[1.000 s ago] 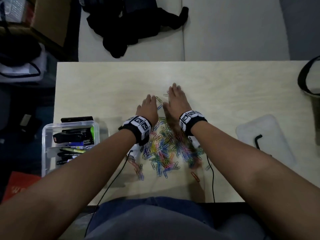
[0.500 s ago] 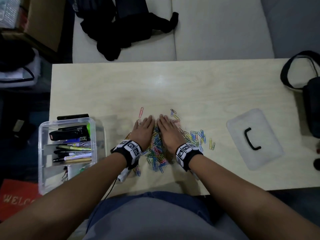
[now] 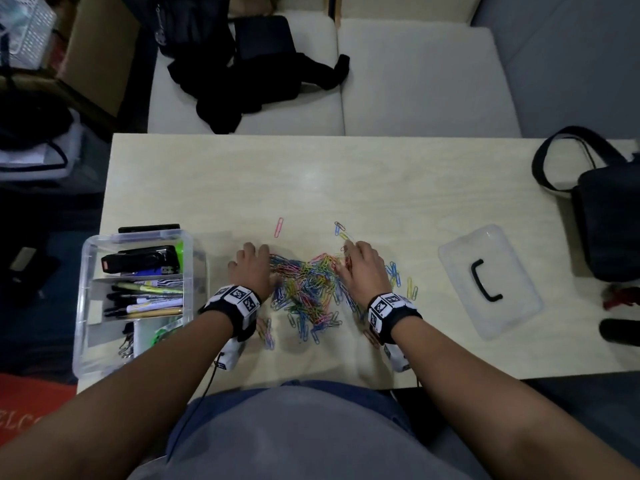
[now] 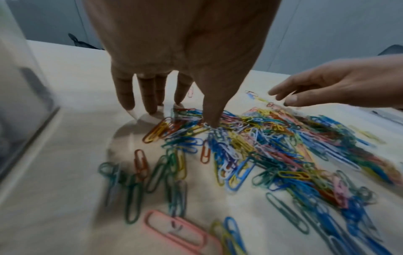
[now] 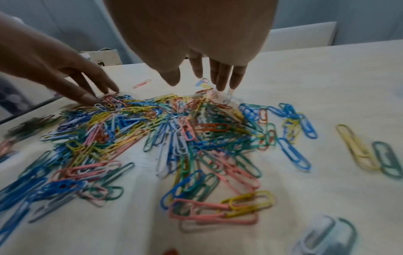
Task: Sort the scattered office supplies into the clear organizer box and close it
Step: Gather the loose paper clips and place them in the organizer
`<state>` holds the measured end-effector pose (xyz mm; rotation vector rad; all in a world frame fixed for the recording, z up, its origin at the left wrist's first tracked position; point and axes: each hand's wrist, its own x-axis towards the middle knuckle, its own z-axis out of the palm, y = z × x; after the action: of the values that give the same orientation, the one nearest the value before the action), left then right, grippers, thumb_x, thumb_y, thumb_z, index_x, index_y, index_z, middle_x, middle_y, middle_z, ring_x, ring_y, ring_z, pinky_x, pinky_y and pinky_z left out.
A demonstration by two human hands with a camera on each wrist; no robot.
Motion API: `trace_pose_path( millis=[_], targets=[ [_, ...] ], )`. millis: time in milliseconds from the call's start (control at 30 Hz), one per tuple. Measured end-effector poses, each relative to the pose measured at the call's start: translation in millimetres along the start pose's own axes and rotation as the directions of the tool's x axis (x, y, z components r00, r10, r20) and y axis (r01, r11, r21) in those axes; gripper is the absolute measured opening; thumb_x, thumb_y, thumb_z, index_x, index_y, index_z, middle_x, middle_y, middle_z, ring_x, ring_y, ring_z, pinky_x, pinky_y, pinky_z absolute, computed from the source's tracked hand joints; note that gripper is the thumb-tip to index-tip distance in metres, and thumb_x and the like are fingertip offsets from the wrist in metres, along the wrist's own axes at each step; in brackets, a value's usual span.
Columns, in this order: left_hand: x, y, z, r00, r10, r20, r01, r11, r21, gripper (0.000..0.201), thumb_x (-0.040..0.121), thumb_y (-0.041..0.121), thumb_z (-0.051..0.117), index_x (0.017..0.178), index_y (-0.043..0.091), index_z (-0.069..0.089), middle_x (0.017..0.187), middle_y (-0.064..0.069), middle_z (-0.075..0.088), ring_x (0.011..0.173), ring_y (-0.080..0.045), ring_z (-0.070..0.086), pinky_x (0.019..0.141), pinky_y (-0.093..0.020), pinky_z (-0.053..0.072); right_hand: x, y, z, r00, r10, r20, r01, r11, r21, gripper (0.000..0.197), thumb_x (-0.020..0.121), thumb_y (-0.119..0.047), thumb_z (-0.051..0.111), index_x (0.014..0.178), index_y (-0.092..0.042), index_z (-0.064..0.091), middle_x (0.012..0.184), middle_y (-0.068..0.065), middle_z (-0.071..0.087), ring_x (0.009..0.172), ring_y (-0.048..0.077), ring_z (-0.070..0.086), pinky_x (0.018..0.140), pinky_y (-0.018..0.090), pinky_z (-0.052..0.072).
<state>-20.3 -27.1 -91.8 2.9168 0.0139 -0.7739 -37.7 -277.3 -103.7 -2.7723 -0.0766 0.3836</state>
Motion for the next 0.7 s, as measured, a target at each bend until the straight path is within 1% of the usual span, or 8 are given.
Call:
trace_pose_path(
  millis=[67,133,233,367,467,567,633,700],
  targets=[
    [-0.1,0.8,4.1,0.999,0.038,0.036,-0.035,0.996,-0.078,0.073,0.075,0.050,0.075,0.127,0.014,0.038,0.125,-0.014,0.037,0.109,-0.035,0.048,0.084,-0.046,0.051,-0.3,2.7,-0.9,0.999,0.003,0.043,-0.002,0.999,-0.036,0.063,0.093,-0.047,0.057,0.143,-0.016,0.038,0.132,0.009,0.046,0.118,0.028,0.046,0.096,0.040,0.044],
    [-1.7,8.4,9.6,0.994,0.091,0.058,-0.081,0.985,-0.149,0.078,0.071,0.049,0.079,0.127,0.015,0.036,0.122,-0.013,0.037,0.105,-0.035,0.050,0.082,-0.047,0.053,-1.7,-2.3,-0.1,0.997,-0.025,0.080,0.028,0.999,-0.045,0.069,0.089,-0.052,0.062,0.143,-0.016,0.038,0.128,0.009,0.047,0.115,0.027,0.046,0.095,0.039,0.044],
    [-5.5,25.7,17.0,0.987,0.139,0.083,-0.122,0.976,-0.182,0.078,0.068,0.046,0.082,0.124,0.016,0.036,0.118,-0.012,0.039,0.099,-0.032,0.052,0.078,-0.046,0.054,-5.6,-17.8,5.1,0.989,-0.079,0.124,0.087,0.995,-0.058,0.070,0.088,-0.048,0.065,0.144,-0.016,0.038,0.125,0.009,0.046,0.113,0.026,0.045,0.096,0.038,0.042],
    [-7.2,38.6,21.4,0.977,0.194,0.089,-0.177,0.970,-0.169,0.055,0.081,0.031,0.073,0.118,0.014,0.037,0.111,-0.011,0.043,0.091,-0.034,0.057,0.065,-0.040,0.048,-11.3,-34.8,13.6,0.974,-0.159,0.160,0.170,0.984,-0.055,0.058,0.093,-0.029,0.062,0.144,-0.018,0.039,0.123,0.007,0.047,0.111,0.026,0.047,0.094,0.036,0.041],
    [-3.4,37.1,19.9,0.975,0.201,0.093,-0.181,0.965,-0.190,0.038,0.088,0.027,0.065,0.115,0.013,0.043,0.108,-0.010,0.049,0.088,-0.034,0.057,0.065,-0.038,0.045,-12.5,-35.4,15.9,0.974,-0.159,0.161,0.160,0.987,0.002,0.051,0.094,-0.018,0.059,0.143,-0.018,0.044,0.124,0.006,0.052,0.112,0.026,0.049,0.095,0.037,0.042],
    [2.7,29.8,18.8,0.976,0.207,0.074,-0.190,0.963,-0.193,0.021,0.092,0.024,0.058,0.108,0.011,0.049,0.103,-0.011,0.056,0.089,-0.034,0.057,0.070,-0.038,0.046,-11.9,-32.0,12.4,0.978,-0.142,0.153,0.135,0.989,0.056,0.043,0.097,-0.018,0.056,0.139,-0.018,0.050,0.124,0.005,0.058,0.112,0.025,0.053,0.095,0.037,0.043],
    [4.8,25.8,17.2,0.978,0.201,0.057,-0.187,0.965,-0.186,0.016,0.095,0.024,0.055,0.103,0.011,0.052,0.099,-0.011,0.059,0.088,-0.033,0.057,0.067,-0.035,0.043,-10.6,-29.4,9.7,0.982,-0.123,0.143,0.112,0.990,0.084,0.038,0.097,-0.019,0.056,0.135,-0.019,0.055,0.124,0.004,0.063,0.111,0.026,0.057,0.095,0.038,0.045],
    [4.9,23.5,15.3,0.980,0.195,0.041,-0.185,0.966,-0.180,0.014,0.096,0.024,0.053,0.100,0.012,0.054,0.097,-0.010,0.060,0.087,-0.032,0.056,0.065,-0.032,0.039,-8.9,-27.3,6.8,0.988,-0.096,0.118,0.083,0.990,0.110,0.032,0.096,-0.018,0.057,0.128,-0.019,0.061,0.120,0.004,0.067,0.106,0.028,0.062,0.092,0.041,0.049]
  ],
)
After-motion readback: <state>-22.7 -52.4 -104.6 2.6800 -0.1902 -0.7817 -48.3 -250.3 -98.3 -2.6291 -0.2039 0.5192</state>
